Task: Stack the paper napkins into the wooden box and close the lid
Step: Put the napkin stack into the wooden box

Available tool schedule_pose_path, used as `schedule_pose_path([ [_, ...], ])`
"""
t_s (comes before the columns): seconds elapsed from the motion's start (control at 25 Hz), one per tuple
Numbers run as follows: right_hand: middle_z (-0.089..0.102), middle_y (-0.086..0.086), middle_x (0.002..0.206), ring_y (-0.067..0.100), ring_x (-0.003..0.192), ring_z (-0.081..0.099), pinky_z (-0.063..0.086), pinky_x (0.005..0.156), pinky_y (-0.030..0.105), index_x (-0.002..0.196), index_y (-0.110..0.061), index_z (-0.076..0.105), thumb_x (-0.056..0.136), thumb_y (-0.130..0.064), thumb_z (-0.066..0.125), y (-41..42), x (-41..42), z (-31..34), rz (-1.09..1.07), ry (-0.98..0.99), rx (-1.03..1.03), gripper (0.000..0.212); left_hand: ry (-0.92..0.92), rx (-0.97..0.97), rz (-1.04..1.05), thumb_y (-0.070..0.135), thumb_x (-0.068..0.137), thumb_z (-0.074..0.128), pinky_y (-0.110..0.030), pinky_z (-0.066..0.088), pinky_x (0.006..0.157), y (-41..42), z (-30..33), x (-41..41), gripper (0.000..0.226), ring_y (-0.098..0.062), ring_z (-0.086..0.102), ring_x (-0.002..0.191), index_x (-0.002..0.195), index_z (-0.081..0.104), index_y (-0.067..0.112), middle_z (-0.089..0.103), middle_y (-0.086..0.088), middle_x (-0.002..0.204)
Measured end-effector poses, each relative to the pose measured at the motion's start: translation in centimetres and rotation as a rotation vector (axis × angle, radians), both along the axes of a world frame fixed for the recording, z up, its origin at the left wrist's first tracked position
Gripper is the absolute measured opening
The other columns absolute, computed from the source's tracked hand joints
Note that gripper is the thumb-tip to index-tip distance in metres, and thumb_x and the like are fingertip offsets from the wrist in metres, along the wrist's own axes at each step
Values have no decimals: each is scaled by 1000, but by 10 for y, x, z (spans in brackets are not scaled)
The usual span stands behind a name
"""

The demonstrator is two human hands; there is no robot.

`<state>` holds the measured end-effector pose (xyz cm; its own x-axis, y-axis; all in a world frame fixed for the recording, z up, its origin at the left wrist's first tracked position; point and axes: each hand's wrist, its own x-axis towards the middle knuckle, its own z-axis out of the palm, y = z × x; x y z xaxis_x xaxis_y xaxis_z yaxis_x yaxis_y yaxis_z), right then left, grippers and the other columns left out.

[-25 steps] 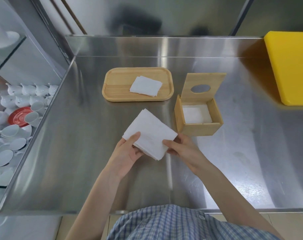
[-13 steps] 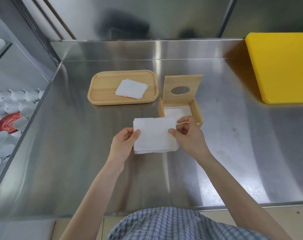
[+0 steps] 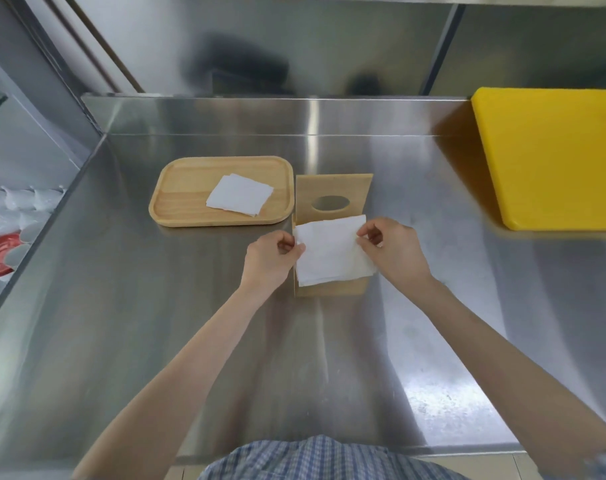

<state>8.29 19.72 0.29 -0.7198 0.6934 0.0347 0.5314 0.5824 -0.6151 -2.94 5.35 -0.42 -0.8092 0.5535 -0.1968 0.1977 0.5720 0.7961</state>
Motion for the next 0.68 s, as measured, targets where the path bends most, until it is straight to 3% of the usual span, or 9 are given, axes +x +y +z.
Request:
schedule_pose_path([
  [0.12,69,12,104,29,95,63,52,83,37,97,-8,67,87,-11,55,12,-9,-7,68,-123,76,15,140,-155,-36,24,88,55,-26,37,67,16,-2,-8,11,-21,55,85,85,59,14,58,2,79],
  [0.28,68,4,113,31,102,60,48,79,33,103,-16,66,91,-15,46,14,-19,-9,163,-324,272,23,404,-358,-141,25,89,52,-31,40,71,29,-10,-12,19,-23,48,111,97,64,13,50,-6,116],
  [0.36,69,4,111,32,99,61,47,77,31,102,-17,66,90,-11,45,15,-27,-13,193,-417,356,25,435,-405,-166,26,90,51,-31,41,73,33,-16,-16,21,-23,42,117,96,66,13,46,-6,121],
  [0.52,70,9,107,32,98,62,37,68,28,102,-15,68,88,-6,46,14,-39,-21,249,-585,438,27,422,-496,-192,31,92,48,-35,40,91,45,-21,-20,28,-28,37,125,99,69,14,45,-10,132],
  [0.68,67,12,112,32,105,61,32,68,29,104,-11,66,89,-3,44,12,-43,-18,277,-653,451,29,476,-640,-264,27,93,46,-35,37,94,57,-27,-23,30,-30,39,122,109,66,12,48,-12,129],
])
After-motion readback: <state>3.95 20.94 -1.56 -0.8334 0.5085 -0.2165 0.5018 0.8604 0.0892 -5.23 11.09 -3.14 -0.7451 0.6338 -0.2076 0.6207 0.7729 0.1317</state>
